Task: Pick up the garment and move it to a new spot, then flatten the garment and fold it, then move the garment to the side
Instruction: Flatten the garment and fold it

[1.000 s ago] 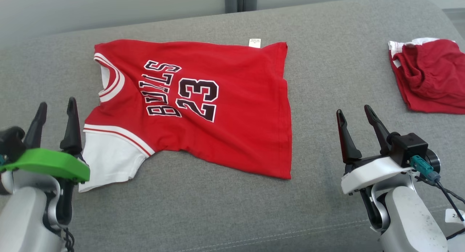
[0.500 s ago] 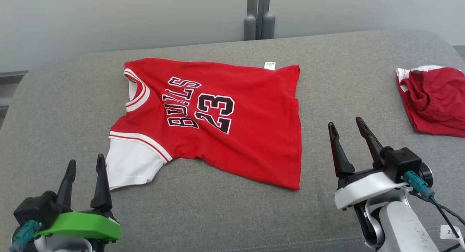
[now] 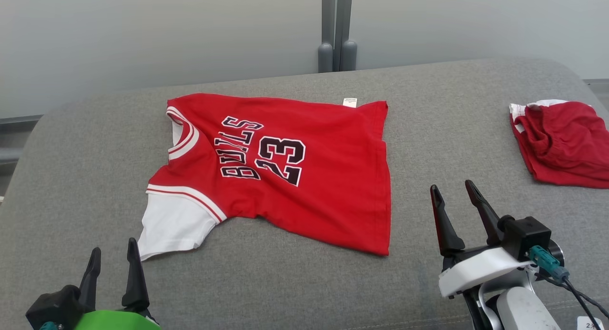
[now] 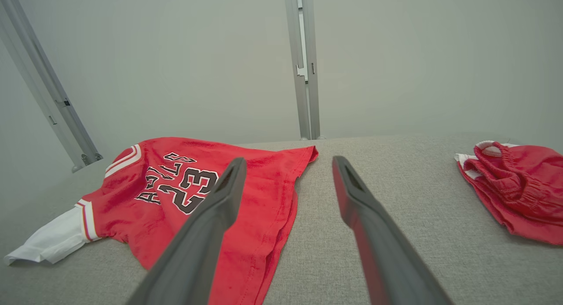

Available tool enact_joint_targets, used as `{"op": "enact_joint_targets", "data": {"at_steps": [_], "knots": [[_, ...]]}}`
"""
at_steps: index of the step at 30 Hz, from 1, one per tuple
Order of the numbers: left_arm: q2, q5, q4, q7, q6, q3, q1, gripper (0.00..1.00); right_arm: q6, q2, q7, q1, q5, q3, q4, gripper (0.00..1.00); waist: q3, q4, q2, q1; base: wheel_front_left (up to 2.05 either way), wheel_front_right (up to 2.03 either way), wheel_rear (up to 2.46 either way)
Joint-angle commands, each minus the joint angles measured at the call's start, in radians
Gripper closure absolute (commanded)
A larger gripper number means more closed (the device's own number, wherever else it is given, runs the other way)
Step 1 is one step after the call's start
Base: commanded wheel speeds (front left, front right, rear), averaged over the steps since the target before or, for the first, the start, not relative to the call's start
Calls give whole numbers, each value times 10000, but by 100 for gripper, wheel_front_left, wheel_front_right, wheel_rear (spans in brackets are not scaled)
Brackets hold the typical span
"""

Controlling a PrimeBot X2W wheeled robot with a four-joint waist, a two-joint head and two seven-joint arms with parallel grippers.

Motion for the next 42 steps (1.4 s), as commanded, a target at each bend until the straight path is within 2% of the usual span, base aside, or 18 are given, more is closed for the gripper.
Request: {"op": "enact_joint_targets", "data": {"at_steps": [1,27,35,42], "knots": [[-78,82,52,-42,-65,62,160,0,-15,-15,-53,101,83,32,21,0,-49,-34,0,1,0,0,0],[-257,372,333,-36,-253,10,141,0,-15,-15,46,97,355,209,400,0,-130,144,0,1,0,0,0],[-312,380,360,-18,-258,-106,5,0,-13,-16,1004,300,2209,219,1720,0,1,370,0,1,0,0,0],[-360,404,418,9,-325,-260,-132,0,-13,-21,1189,-184,4138,1137,3168,0,254,705,0,1,0,0,0]]}}
